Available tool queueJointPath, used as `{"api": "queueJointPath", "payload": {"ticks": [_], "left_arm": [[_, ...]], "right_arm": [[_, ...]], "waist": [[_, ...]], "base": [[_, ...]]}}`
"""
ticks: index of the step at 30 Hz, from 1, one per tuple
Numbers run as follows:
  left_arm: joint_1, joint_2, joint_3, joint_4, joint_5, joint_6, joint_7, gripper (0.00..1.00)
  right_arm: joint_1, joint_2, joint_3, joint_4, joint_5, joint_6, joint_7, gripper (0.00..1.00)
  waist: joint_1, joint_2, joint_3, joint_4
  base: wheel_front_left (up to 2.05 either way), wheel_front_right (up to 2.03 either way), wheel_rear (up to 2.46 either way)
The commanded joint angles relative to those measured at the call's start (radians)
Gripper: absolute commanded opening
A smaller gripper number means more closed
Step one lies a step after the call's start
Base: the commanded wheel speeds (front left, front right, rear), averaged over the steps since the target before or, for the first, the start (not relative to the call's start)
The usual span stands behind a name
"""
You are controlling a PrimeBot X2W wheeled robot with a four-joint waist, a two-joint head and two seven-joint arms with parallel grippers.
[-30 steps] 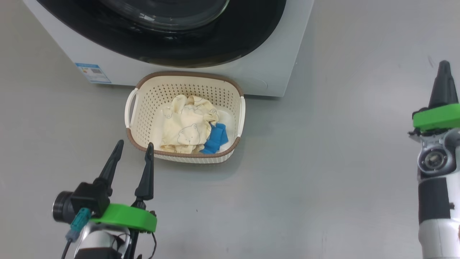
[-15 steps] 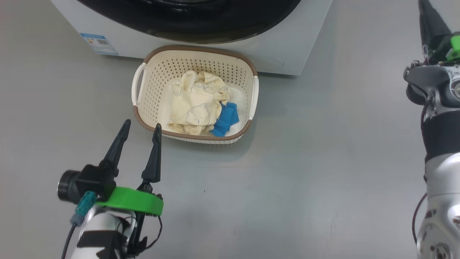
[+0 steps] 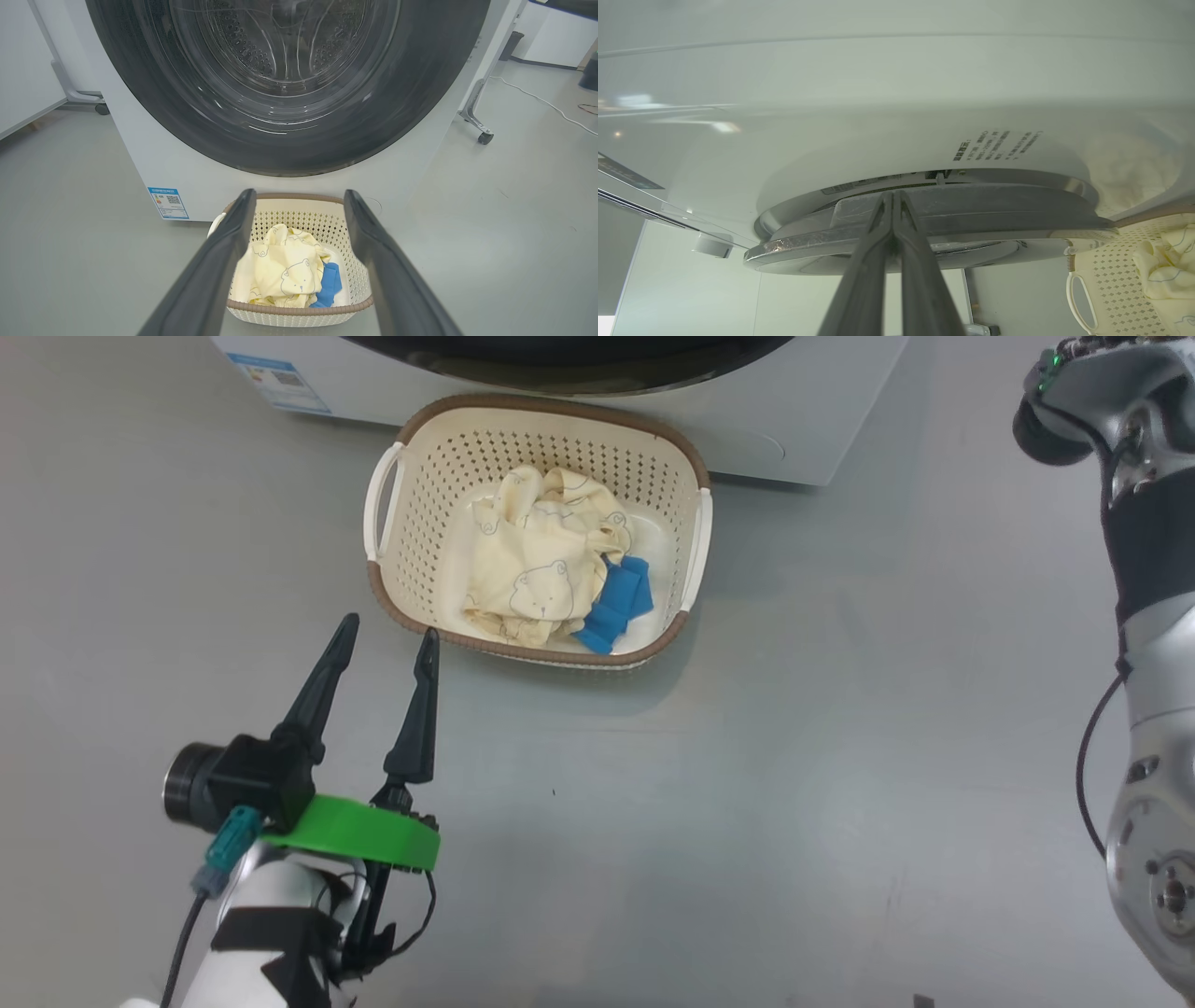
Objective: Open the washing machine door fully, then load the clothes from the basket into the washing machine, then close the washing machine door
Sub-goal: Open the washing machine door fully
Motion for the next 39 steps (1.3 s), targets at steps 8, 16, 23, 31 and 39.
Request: {"api": "queueJointPath", "payload": {"ticks": [8, 16, 23, 31, 39], "left_arm": [[-0.043, 0.008, 0.018, -0.041, -0.005, 0.001, -0.011, 1.00], [-0.055, 0.006, 0.004, -0.042, -0.012, 0.002, -0.011, 1.00], [-0.055, 0.005, -0.015, -0.039, -0.031, 0.009, -0.011, 1.00], [-0.050, 0.005, -0.027, -0.038, -0.036, 0.014, -0.011, 1.00], [-0.049, 0.005, -0.052, -0.029, -0.039, 0.015, -0.011, 1.00]], "right_arm": [[-0.187, 0.004, 0.071, 0.054, -0.025, -0.001, 0.013, 0.00], [-0.294, -0.013, 0.095, 0.174, -0.073, -0.001, 0.001, 0.00], [-0.331, -0.024, 0.121, 0.250, -0.099, -0.001, 0.038, 0.00], [-0.339, -0.026, 0.148, 0.295, -0.115, -0.001, 0.090, 0.00], [-0.336, -0.039, 0.151, 0.324, -0.130, -0.001, 0.043, 0.00]], "waist": [[-0.0001, 0.0000, 0.040, 0.042], [-0.0001, 0.0000, 0.057, 0.073], [-0.0001, 0.0000, 0.049, 0.089], [-0.0001, 0.0000, 0.044, 0.094], [-0.0001, 0.0000, 0.040, 0.116]], "base": [[0.00, 0.00, 0.00], [0.00, 0.00, 0.00], [0.00, 0.00, 0.00], [0.00, 0.00, 0.00], [0.00, 0.00, 0.00]]}}
